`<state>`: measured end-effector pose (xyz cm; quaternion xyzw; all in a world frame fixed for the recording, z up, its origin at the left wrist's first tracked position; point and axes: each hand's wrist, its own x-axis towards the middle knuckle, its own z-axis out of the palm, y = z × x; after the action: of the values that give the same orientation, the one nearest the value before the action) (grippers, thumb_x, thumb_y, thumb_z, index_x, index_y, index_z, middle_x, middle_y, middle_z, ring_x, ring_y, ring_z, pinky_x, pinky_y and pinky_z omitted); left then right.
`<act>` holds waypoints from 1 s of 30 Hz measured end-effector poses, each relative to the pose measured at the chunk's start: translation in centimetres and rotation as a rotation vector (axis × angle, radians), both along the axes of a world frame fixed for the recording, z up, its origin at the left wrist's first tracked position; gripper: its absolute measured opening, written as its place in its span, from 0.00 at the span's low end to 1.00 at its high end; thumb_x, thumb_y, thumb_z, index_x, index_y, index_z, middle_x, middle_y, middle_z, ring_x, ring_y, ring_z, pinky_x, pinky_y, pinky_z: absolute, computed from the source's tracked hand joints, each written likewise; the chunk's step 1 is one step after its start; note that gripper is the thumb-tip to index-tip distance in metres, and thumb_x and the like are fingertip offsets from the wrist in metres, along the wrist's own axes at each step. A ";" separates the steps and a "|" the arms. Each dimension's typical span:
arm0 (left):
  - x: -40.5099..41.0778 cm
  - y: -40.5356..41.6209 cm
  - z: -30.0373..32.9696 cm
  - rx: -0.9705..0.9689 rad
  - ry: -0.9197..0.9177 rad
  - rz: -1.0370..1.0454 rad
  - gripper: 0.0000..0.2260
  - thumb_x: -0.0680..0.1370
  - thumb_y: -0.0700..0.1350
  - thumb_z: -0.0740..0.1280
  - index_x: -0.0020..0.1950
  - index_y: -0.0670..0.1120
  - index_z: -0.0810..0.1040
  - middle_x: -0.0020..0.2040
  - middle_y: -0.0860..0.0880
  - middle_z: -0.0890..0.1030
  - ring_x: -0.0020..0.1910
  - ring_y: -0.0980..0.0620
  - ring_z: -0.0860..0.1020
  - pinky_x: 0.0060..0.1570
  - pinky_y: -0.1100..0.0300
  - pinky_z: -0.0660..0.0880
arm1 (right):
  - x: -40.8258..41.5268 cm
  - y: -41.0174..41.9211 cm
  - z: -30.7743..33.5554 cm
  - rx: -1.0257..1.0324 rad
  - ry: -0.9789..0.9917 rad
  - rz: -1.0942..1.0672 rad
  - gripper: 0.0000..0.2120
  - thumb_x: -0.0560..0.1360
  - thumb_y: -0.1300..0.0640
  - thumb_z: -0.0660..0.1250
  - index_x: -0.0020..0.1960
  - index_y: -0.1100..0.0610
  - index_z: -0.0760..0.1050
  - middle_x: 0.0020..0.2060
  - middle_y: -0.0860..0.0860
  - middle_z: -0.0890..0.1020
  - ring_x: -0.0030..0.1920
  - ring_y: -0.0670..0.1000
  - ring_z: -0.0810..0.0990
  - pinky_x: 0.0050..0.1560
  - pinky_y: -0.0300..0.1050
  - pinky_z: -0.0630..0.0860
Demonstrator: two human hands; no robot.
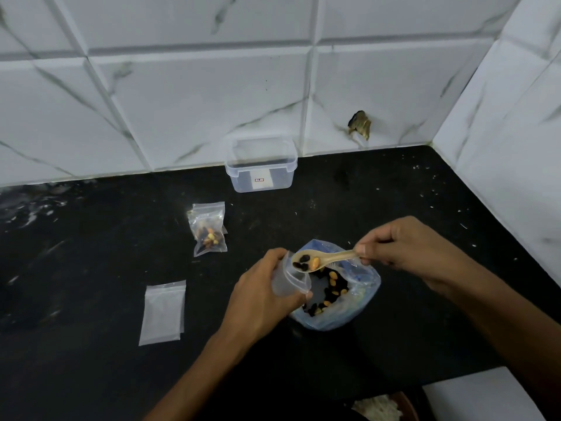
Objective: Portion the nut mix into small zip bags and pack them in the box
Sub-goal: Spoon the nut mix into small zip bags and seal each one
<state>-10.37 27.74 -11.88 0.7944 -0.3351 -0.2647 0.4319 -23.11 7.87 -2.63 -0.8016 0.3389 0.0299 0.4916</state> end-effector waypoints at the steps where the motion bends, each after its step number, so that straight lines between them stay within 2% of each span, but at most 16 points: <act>1: 0.0 -0.3 0.1 -0.003 -0.012 0.008 0.26 0.66 0.56 0.77 0.58 0.67 0.68 0.54 0.63 0.78 0.53 0.69 0.76 0.52 0.62 0.77 | 0.2 0.5 0.6 -0.088 -0.013 0.036 0.06 0.75 0.58 0.69 0.42 0.52 0.84 0.33 0.48 0.85 0.31 0.42 0.79 0.36 0.36 0.72; 4: -0.1 -0.9 0.2 -0.012 -0.043 0.023 0.26 0.66 0.56 0.78 0.58 0.65 0.69 0.53 0.62 0.79 0.52 0.67 0.77 0.52 0.60 0.78 | 0.7 2.2 1.5 -0.424 0.019 0.196 0.05 0.76 0.52 0.67 0.46 0.47 0.82 0.35 0.45 0.83 0.34 0.41 0.79 0.35 0.32 0.73; 6: -0.1 -1.1 0.1 -0.042 -0.033 0.042 0.23 0.67 0.54 0.78 0.56 0.63 0.71 0.51 0.62 0.80 0.51 0.66 0.78 0.50 0.60 0.79 | 0.9 3.8 1.6 -0.615 0.070 0.322 0.06 0.77 0.52 0.65 0.51 0.47 0.79 0.42 0.44 0.81 0.41 0.42 0.78 0.46 0.38 0.76; 7: -0.2 -1.2 0.1 -0.057 -0.018 0.058 0.23 0.67 0.53 0.78 0.56 0.63 0.71 0.51 0.61 0.81 0.50 0.66 0.79 0.49 0.61 0.79 | 0.9 4.6 1.5 -0.765 0.032 0.409 0.06 0.76 0.53 0.66 0.52 0.49 0.79 0.44 0.46 0.80 0.44 0.44 0.77 0.49 0.42 0.76; 9: -0.2 -1.2 0.0 -0.076 0.019 0.082 0.23 0.67 0.52 0.78 0.57 0.62 0.72 0.51 0.60 0.82 0.49 0.66 0.79 0.47 0.64 0.79 | 0.7 5.5 0.7 -1.040 -0.135 0.572 0.06 0.69 0.54 0.70 0.45 0.53 0.80 0.39 0.49 0.80 0.39 0.48 0.77 0.41 0.46 0.78; 11: -0.1 -1.2 -0.1 -0.082 0.048 0.085 0.25 0.67 0.51 0.79 0.59 0.60 0.72 0.52 0.59 0.82 0.50 0.67 0.79 0.45 0.69 0.77 | 0.3 6.1 0.4 -1.129 -0.220 0.644 0.05 0.64 0.55 0.69 0.39 0.54 0.80 0.33 0.50 0.79 0.33 0.48 0.76 0.32 0.44 0.76; 14: 0.0 -1.0 -0.1 -0.087 0.082 0.095 0.25 0.69 0.51 0.79 0.60 0.60 0.71 0.52 0.59 0.82 0.49 0.68 0.78 0.44 0.72 0.76 | -0.1 6.1 0.6 -1.146 -0.235 0.620 0.05 0.66 0.56 0.67 0.40 0.55 0.80 0.34 0.51 0.79 0.33 0.49 0.76 0.32 0.46 0.76; 17: 0.1 -0.7 -0.1 -0.087 0.107 0.121 0.23 0.69 0.51 0.78 0.59 0.60 0.71 0.52 0.60 0.80 0.49 0.71 0.77 0.42 0.73 0.75 | -0.6 4.9 1.3 -0.986 -0.272 0.370 0.06 0.71 0.55 0.65 0.43 0.55 0.80 0.35 0.50 0.80 0.35 0.49 0.77 0.36 0.48 0.77; 20: 0.2 0.0 -0.3 -0.076 0.115 0.166 0.22 0.69 0.52 0.78 0.58 0.60 0.71 0.52 0.61 0.80 0.49 0.72 0.77 0.43 0.70 0.76 | -0.8 2.7 1.0 -0.771 -0.134 0.136 0.04 0.73 0.53 0.67 0.45 0.49 0.81 0.36 0.43 0.79 0.36 0.40 0.76 0.38 0.35 0.72; 23: -0.1 1.0 -1.0 -0.063 0.163 0.178 0.21 0.70 0.52 0.77 0.58 0.60 0.72 0.53 0.61 0.81 0.50 0.70 0.78 0.43 0.70 0.76 | -1.0 1.3 -3.2 -0.691 0.122 0.120 0.03 0.76 0.52 0.66 0.47 0.46 0.78 0.38 0.42 0.79 0.37 0.38 0.76 0.36 0.30 0.66; 26: -0.6 1.6 -1.5 -0.065 0.260 0.166 0.21 0.70 0.50 0.77 0.58 0.59 0.73 0.53 0.59 0.82 0.49 0.68 0.80 0.41 0.70 0.77 | -0.8 1.6 -7.9 -0.627 0.258 0.142 0.05 0.78 0.52 0.63 0.50 0.48 0.77 0.42 0.45 0.79 0.41 0.40 0.77 0.43 0.34 0.73; 28: -0.8 1.6 -1.8 -0.074 0.329 0.159 0.20 0.71 0.49 0.77 0.59 0.59 0.73 0.53 0.57 0.82 0.49 0.65 0.82 0.41 0.69 0.78 | -0.4 2.0 -9.8 -0.628 0.286 0.140 0.05 0.79 0.53 0.62 0.50 0.50 0.76 0.42 0.45 0.78 0.43 0.42 0.77 0.48 0.38 0.74; 30: -0.7 1.4 -1.9 -0.080 0.374 0.149 0.20 0.71 0.49 0.77 0.59 0.59 0.74 0.54 0.56 0.83 0.51 0.61 0.82 0.43 0.66 0.79 | 0.2 2.5 -10.9 -0.644 0.224 0.110 0.05 0.78 0.54 0.63 0.48 0.50 0.77 0.41 0.45 0.78 0.43 0.43 0.77 0.48 0.39 0.75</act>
<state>-11.06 29.16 -13.79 0.7363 -0.1995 -0.3612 0.5362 -22.89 10.36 -13.51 -0.9246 0.3389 0.0357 0.1705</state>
